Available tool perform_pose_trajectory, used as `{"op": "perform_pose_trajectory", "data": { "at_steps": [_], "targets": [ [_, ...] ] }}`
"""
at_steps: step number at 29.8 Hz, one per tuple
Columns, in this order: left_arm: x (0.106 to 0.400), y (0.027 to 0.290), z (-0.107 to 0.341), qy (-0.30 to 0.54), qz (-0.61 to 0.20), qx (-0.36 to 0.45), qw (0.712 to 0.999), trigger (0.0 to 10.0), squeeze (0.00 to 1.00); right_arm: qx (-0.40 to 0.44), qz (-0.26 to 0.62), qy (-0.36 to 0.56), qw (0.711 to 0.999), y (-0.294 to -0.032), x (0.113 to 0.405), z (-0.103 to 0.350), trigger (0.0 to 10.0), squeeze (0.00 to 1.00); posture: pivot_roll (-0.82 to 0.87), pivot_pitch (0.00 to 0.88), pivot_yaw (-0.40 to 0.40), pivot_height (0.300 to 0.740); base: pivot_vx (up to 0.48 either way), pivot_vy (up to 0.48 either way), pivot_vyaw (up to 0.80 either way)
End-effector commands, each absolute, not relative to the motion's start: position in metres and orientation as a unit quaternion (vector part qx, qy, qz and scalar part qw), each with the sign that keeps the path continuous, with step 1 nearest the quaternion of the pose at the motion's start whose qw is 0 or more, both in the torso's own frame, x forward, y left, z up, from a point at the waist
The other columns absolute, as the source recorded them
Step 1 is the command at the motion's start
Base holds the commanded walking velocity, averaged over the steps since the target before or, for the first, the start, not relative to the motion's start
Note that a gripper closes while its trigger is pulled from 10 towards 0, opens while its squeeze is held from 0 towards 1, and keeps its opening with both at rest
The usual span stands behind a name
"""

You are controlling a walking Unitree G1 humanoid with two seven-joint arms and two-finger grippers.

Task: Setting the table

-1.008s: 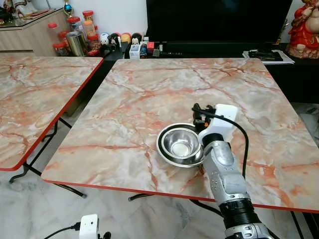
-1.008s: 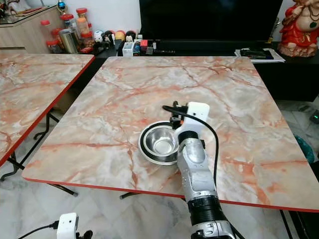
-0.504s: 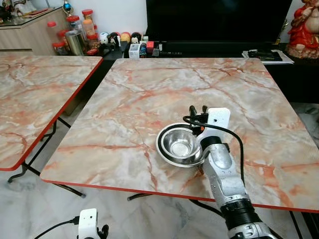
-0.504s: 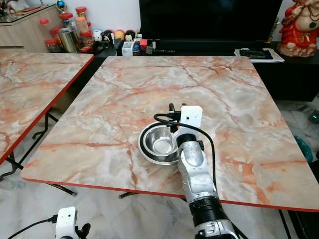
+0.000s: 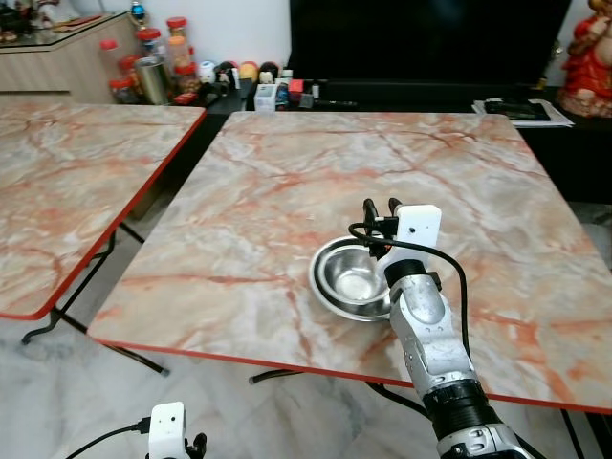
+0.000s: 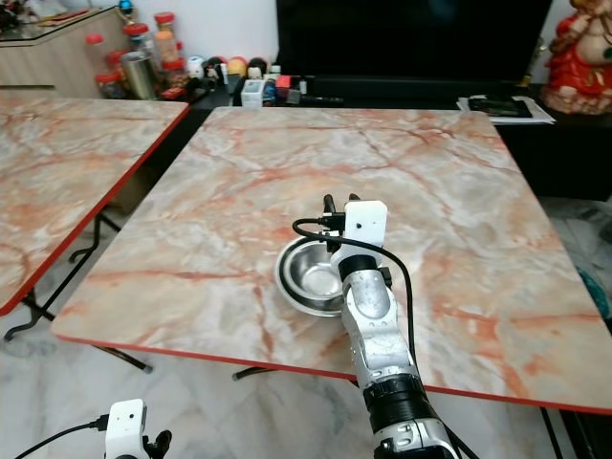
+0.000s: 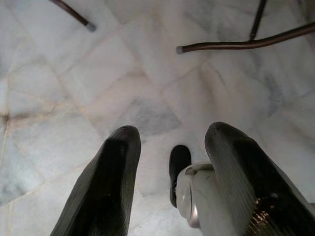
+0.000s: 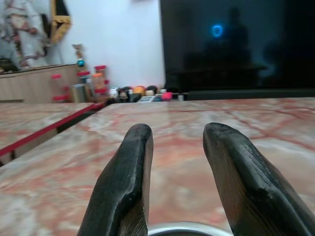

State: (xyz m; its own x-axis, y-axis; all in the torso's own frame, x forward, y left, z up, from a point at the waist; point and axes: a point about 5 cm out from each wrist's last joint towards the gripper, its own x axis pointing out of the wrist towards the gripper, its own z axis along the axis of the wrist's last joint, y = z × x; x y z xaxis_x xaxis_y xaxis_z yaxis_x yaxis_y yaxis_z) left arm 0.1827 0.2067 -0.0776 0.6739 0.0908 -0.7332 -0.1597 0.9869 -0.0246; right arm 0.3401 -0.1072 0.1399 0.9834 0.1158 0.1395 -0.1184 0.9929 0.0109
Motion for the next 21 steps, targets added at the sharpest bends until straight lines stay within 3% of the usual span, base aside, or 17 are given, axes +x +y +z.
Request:
{"op": "perform_pose_trajectory", "data": {
  "at_steps": [1,21],
  "targets": [
    [0.1806,0.2126,-0.0779,0.405,0.069,-0.034,0.911,10.0,0.00,0.006,0.065,-0.063,0.996,-0.1022,0.3389,0.1352,10.0,0.00,0.04,0.000,0.053,0.740,0.000,0.368,0.00],
    [0.1832,0.2157,-0.0762,0.403,0.069,-0.034,0.912,10.0,0.00,0.011,0.049,-0.070,0.996,-0.1036,0.3392,0.1369,10.0,0.00,0.03,0.000,0.078,0.740,0.000,0.369,0.00]
  ]
}}
